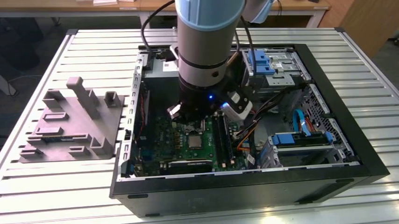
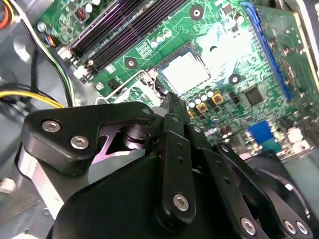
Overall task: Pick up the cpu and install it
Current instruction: 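Close the cpu cover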
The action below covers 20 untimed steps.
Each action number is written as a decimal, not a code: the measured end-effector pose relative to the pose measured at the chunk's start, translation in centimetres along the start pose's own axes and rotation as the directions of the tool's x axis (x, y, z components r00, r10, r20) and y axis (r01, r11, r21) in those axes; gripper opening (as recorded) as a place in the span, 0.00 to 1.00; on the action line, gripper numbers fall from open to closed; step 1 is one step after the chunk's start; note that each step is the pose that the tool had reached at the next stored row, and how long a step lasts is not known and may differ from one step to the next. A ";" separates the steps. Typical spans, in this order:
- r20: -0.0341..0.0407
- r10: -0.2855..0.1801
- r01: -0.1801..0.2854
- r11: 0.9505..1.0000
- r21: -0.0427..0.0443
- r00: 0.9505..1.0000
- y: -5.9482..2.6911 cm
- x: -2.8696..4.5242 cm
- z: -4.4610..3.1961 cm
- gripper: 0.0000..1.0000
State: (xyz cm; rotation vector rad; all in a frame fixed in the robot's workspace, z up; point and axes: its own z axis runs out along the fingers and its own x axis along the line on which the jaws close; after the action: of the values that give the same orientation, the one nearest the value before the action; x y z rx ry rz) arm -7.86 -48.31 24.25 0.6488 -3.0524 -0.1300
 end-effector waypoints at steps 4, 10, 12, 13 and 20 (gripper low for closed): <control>-0.006 -0.066 0.066 0.998 0.000 0.998 -0.01 0.00 0.13 0.11; -0.006 -0.069 0.069 0.998 0.000 0.998 -0.01 0.00 0.14 0.11; -0.006 -0.069 0.069 0.998 0.000 0.998 -0.01 0.00 0.14 0.11; -0.006 -0.069 0.069 0.998 0.000 0.998 -0.01 0.00 0.14 0.11; -0.007 -0.079 0.079 0.997 0.000 0.997 -0.01 0.00 0.16 0.11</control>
State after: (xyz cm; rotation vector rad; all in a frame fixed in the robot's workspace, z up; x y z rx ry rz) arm -7.86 -48.31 24.09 0.7681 -3.0213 -0.1288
